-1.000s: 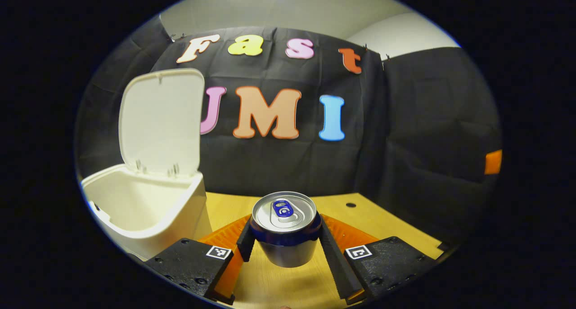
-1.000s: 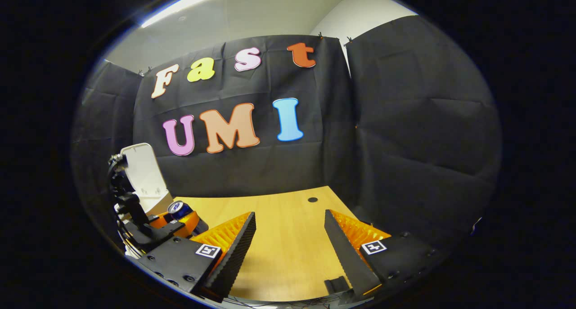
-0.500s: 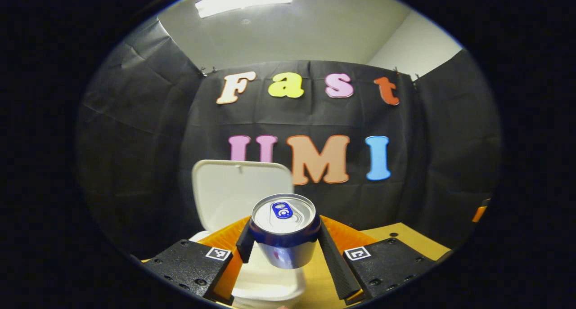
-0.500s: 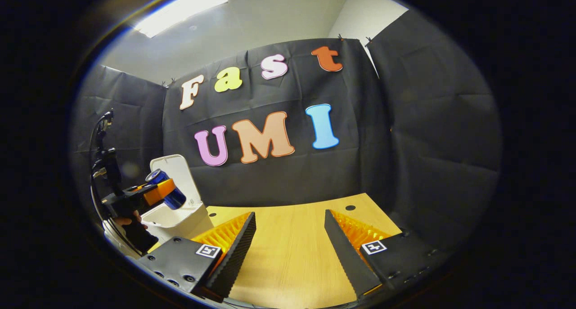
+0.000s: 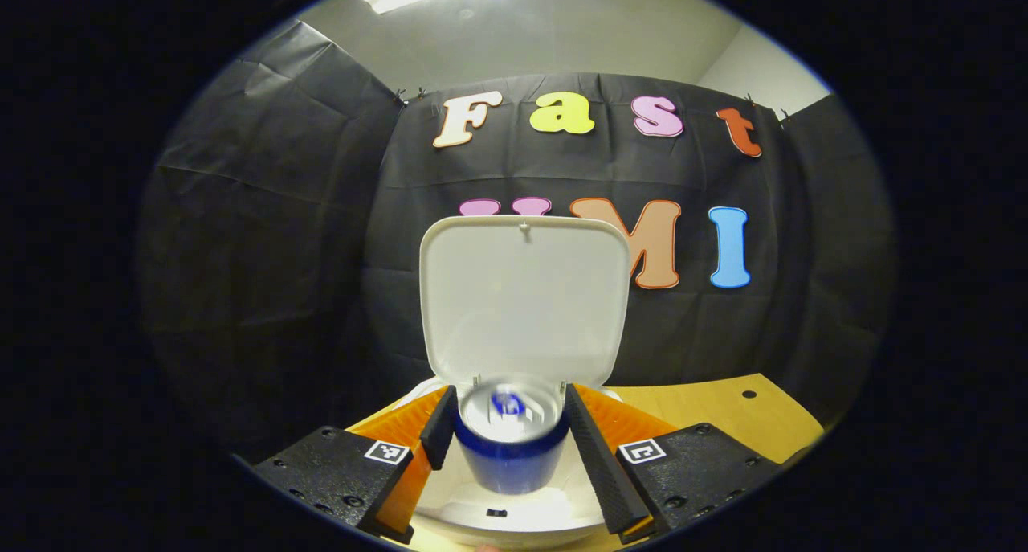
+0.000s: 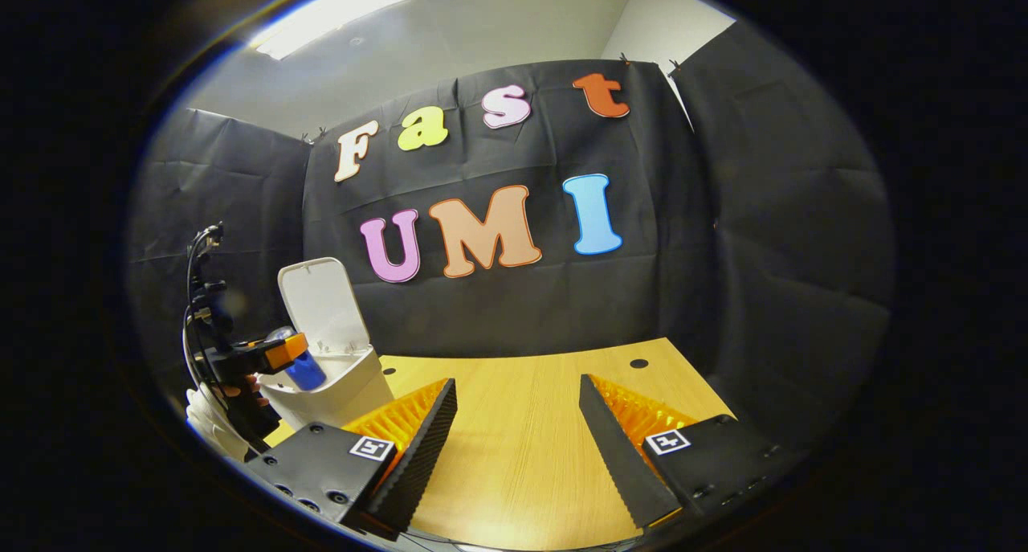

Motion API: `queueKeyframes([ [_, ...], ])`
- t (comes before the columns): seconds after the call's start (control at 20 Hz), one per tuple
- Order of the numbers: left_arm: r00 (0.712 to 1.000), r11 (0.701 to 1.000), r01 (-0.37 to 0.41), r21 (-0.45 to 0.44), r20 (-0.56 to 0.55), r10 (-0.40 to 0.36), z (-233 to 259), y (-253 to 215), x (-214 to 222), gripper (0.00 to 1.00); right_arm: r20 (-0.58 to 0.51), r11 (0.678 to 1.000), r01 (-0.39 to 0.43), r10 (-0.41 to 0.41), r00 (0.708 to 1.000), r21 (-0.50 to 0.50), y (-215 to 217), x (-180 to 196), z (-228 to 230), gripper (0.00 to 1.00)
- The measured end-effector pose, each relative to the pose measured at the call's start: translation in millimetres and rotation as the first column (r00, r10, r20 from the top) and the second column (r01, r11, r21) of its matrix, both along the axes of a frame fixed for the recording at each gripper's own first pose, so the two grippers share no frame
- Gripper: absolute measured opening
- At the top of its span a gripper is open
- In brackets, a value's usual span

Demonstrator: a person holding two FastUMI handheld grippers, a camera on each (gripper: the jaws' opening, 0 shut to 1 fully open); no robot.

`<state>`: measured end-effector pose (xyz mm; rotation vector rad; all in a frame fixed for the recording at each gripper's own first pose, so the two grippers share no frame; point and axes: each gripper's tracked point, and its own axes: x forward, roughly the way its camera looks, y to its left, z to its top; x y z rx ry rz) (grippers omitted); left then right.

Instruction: Press the lid of the desktop garbage bin to open it, pick up the crumpled paper on the desktop and throw it into the bin, then pick up the pop can on the desktop and drop it into the bin, and finally close the garbage bin lid.

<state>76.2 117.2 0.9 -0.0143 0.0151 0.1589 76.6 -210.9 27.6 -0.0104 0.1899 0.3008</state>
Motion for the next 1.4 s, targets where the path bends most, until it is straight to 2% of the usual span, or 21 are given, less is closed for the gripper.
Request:
queueKeyframes([
  [0.05, 1.000, 1.000, -0.002, 0.008, 0.008, 0.002, 4, 0, 1, 0.79, 0.001, 1.000, 0.006, -0.006, 1.000, -0.003, -2, 0, -1, 0.92],
  [0.1, 1.000, 1.000, -0.002, 0.016, 0.014, 0.001, 4, 0, 1, 0.83, -0.001, 1.000, 0.013, -0.013, 1.000, -0.007, -4, 0, -2, 0.97],
  [0.25, 0.999, 0.999, -0.007, 0.031, 0.037, 0.006, 17, 2, -2, 0.84, -0.007, 1.000, 0.028, -0.028, 1.000, -0.006, -9, 1, -4, 0.97],
  [0.45, 0.993, 0.997, 0.080, 0.009, 0.089, -0.080, 57, -13, -2, 0.84, -0.004, 0.999, 0.037, -0.037, 0.999, -0.002, -12, 2, -5, 0.97],
  [0.5, 0.989, 0.995, 0.102, -0.001, 0.104, -0.101, 68, -14, 2, 0.85, -0.006, 0.999, 0.037, -0.037, 0.999, -0.003, -13, 2, -6, 0.92],
  [0.55, 0.986, 0.993, 0.117, -0.010, 0.119, -0.115, 79, -16, 6, 0.84, -0.006, 0.999, 0.035, -0.035, 0.999, -0.002, -13, 2, -7, 0.97],
  [0.6, 0.983, 0.992, 0.127, -0.016, 0.132, -0.124, 90, -15, 10, 0.84, -0.008, 0.999, 0.033, -0.033, 0.999, -0.002, -12, 2, -8, 0.97],
  [0.95, 0.972, 0.992, 0.121, 0.028, 0.197, -0.125, 155, 7, 47, 0.85, -0.023, 0.999, 0.043, -0.043, 0.999, -0.005, -20, -6, -18, 0.97],
  [1.15, 0.976, 0.990, 0.135, 0.029, 0.167, -0.138, 157, 9, 77, 0.86, -0.046, 0.998, 0.063, -0.063, 0.997, -0.003, -30, -9, -25, 0.97],
  [1.4, 0.988, 0.992, 0.128, 0.016, 0.084, -0.129, 135, 15, 106, 0.84, -0.074, 0.996, 0.084, -0.085, 0.994, -0.007, -40, -16, -34, 0.97],
])
